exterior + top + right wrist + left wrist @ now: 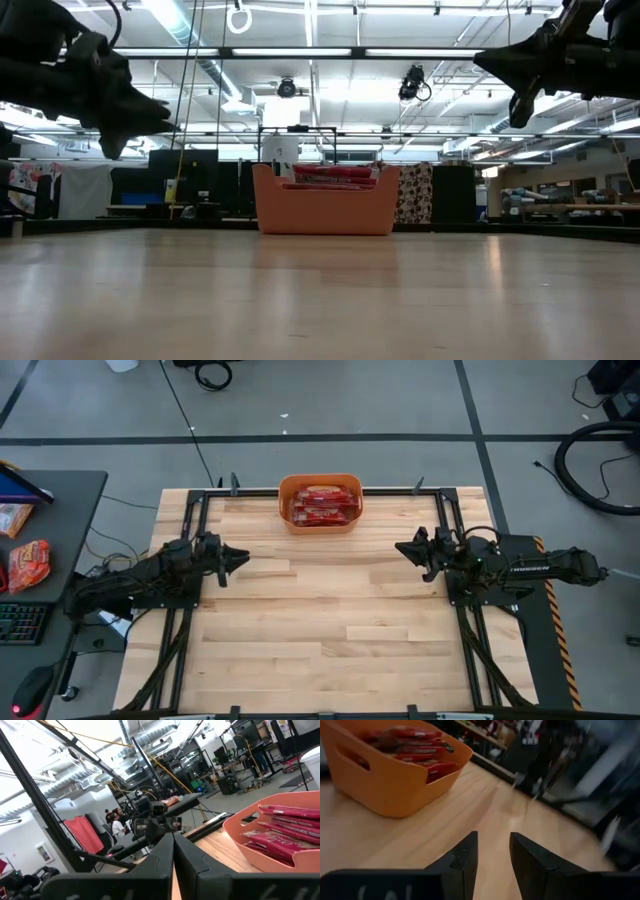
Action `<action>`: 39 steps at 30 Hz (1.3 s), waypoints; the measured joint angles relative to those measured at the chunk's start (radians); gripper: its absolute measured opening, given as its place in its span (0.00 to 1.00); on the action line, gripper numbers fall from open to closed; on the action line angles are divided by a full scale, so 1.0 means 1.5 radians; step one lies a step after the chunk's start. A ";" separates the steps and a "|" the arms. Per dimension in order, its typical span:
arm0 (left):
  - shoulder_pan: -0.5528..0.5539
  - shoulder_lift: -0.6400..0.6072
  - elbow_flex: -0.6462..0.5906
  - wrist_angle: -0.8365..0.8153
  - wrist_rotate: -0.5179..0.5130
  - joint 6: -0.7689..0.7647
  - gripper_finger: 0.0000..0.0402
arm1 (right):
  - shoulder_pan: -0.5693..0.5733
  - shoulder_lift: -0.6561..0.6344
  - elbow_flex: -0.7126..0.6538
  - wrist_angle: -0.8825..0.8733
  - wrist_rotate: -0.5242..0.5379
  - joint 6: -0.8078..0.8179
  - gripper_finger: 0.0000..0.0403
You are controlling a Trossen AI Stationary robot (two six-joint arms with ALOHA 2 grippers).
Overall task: Sort popcorn bags into baskets
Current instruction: Return to Home Position
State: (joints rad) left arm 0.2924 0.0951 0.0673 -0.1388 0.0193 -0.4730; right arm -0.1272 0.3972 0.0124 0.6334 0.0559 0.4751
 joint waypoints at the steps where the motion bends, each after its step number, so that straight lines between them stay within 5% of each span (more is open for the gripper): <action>1: 0.000 0.003 0.000 -0.001 0.000 0.038 0.29 | 0.000 0.000 0.000 0.000 0.000 0.000 0.04; 7: 0.000 0.002 -0.002 0.011 0.000 0.152 0.29 | 0.017 -0.022 0.000 0.001 -0.001 0.000 0.04; 39: 0.000 0.002 -0.002 0.015 0.000 0.143 0.29 | 0.028 -0.034 0.000 0.000 -0.003 0.000 0.04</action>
State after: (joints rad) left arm 0.2924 0.0978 0.0645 -0.1171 0.0196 -0.2581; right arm -0.0849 0.3466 0.0131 0.6338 0.0513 0.4755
